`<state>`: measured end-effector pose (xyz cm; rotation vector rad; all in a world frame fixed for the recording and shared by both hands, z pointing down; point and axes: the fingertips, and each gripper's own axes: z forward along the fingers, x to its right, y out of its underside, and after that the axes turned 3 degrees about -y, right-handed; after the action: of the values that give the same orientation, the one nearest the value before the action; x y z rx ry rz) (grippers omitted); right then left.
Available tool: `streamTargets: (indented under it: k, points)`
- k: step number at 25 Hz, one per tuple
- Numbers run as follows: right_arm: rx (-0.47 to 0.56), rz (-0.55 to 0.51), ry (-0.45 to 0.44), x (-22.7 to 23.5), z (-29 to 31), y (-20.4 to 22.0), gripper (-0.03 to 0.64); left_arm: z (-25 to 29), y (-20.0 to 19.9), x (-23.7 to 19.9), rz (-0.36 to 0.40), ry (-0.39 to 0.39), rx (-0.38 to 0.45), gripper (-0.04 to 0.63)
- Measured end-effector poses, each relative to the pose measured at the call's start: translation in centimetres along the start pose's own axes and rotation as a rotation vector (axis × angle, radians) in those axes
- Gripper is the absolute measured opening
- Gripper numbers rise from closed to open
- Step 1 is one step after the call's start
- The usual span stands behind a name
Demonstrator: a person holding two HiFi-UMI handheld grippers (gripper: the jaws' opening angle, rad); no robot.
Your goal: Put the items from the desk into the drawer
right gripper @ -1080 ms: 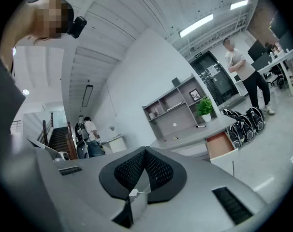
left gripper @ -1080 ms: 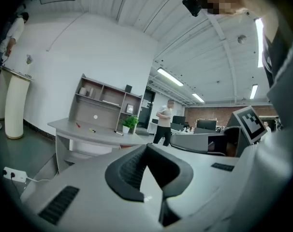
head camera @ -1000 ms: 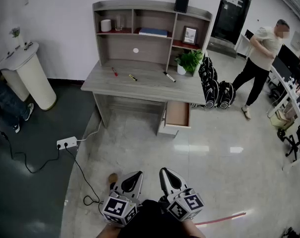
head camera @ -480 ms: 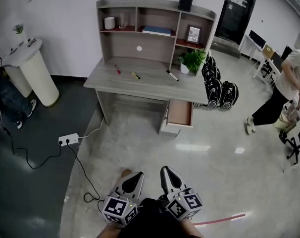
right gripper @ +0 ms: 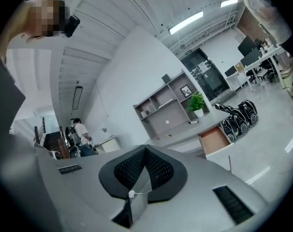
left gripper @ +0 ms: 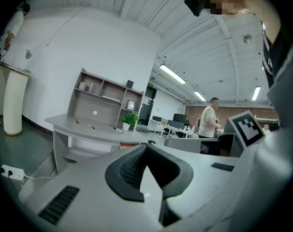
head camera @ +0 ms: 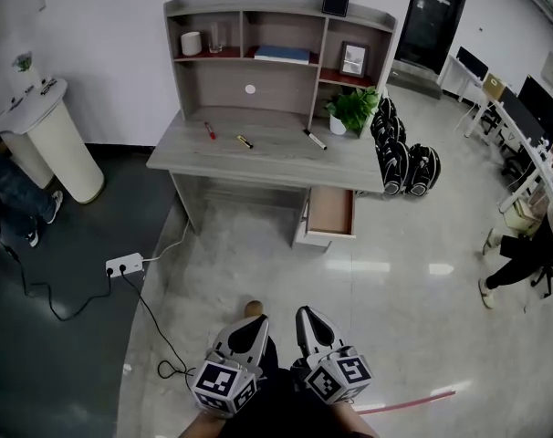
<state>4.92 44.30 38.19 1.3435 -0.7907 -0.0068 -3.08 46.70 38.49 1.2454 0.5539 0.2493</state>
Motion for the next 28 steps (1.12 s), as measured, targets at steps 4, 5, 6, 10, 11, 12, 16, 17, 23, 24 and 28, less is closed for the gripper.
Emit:
streamTargets:
  k: [4, 5, 6, 10, 11, 12, 16, 17, 23, 24, 28]
  points:
    - [-0.004, 0.002, 0.007, 1.2, 2.0, -0.3, 0.014, 1.8, -0.4, -1.2, -0.037, 0.009, 0.004, 0.014]
    - [-0.005, 0.000, 0.007, 1.5, 2.7, -0.4, 0.014, 2.4, -0.8, -1.6, -0.043, 0.010, 0.006, 0.014]
    - [-0.007, -0.001, 0.006, 1.8, 3.4, -0.6, 0.014, 3.0, -1.2, -2.0, -0.045, 0.007, 0.008, 0.014]
    - [-0.003, -0.004, 0.008, 3.0, 6.2, -1.4, 0.014, 5.4, -2.5, -3.6, -0.052, 0.004, 0.017, 0.014]
    - [-0.003, -0.007, 0.010, 3.4, 6.9, -1.6, 0.014, 6.1, -2.7, -4.1, -0.063, 0.006, 0.017, 0.014]
    - [-0.004, -0.010, 0.012, 3.6, 7.7, -1.8, 0.014, 6.8, -2.9, -4.6, -0.077, 0.009, 0.016, 0.014]
    - [-0.005, -0.011, 0.013, 4.7, 10.4, -3.0, 0.014, 9.6, -4.4, -6.1, -0.108, 0.017, 0.014, 0.014]
    - [-0.003, -0.011, 0.014, 4.9, 11.0, -3.3, 0.014, 10.3, -4.8, -6.4, -0.110, 0.019, 0.013, 0.014]
    - [-0.022, -0.026, 0.011, 6.0, 15.1, -4.6, 0.014, 13.7, -6.3, -8.4, -0.108, 0.028, -0.004, 0.014]
    - [-0.023, -0.030, 0.010, 6.1, 15.8, -4.7, 0.014, 14.1, -6.5, -8.8, -0.102, 0.028, -0.009, 0.014]
    - [-0.030, -0.035, 0.013, 6.4, 18.6, -5.3, 0.014, 15.7, -7.4, -11.0, -0.093, 0.020, -0.023, 0.014]
